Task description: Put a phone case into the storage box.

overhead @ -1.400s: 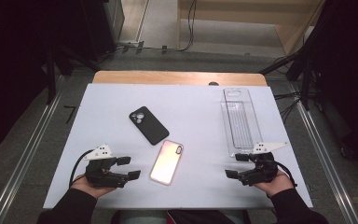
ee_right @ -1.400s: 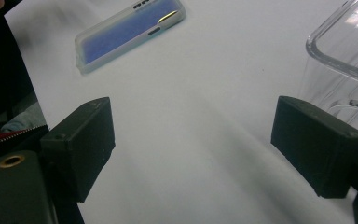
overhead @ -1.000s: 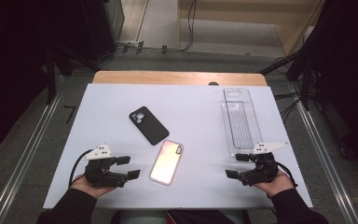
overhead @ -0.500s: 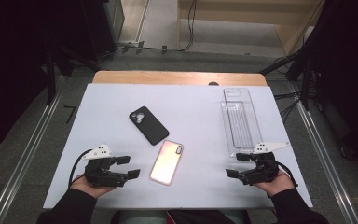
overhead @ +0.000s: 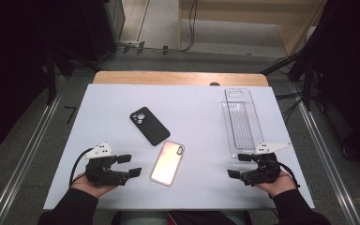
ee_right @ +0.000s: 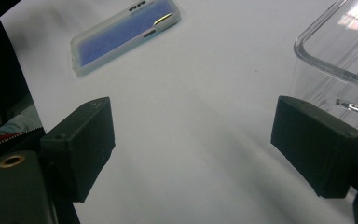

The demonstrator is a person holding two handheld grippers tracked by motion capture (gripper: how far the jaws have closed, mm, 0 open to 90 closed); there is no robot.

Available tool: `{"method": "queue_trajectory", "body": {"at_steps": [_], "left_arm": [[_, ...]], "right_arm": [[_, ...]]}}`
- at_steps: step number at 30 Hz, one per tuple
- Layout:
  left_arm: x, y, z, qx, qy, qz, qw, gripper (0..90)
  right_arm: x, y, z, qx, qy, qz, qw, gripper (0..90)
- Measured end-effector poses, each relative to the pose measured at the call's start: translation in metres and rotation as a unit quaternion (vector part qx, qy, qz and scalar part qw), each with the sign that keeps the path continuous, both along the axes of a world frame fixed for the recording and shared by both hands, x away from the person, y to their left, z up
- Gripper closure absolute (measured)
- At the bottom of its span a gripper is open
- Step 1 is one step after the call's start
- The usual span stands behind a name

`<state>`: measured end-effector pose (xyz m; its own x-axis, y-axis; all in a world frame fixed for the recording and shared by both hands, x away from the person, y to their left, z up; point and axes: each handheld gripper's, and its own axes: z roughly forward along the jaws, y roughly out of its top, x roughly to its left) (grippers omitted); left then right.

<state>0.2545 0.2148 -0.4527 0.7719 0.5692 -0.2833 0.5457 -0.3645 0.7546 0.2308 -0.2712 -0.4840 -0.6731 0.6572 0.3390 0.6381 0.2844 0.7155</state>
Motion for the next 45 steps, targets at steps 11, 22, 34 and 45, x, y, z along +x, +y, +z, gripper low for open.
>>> {"method": "queue_trajectory", "body": {"at_steps": [11,22,34,45], "left_arm": [[0.02,-0.023,0.005,0.011,-0.004,-0.008,0.9999,38.4],[0.036,-0.045,0.006,0.019,0.012,-0.024,0.9995,69.5],[0.059,-0.081,0.004,0.015,-0.001,-0.056,0.9983,90.0],[0.062,-0.096,-0.019,0.041,0.009,-0.066,0.9969,90.0]], "right_arm": [[0.0,-0.001,0.0,-0.001,-0.003,-0.003,1.0,11.8],[0.0,-0.002,0.001,-0.003,-0.003,-0.005,1.0,11.8],[0.0,-0.002,0.0,-0.003,-0.002,-0.005,1.0,11.8],[0.0,-0.004,0.001,-0.002,-0.003,-0.009,0.9999,11.8]]}}
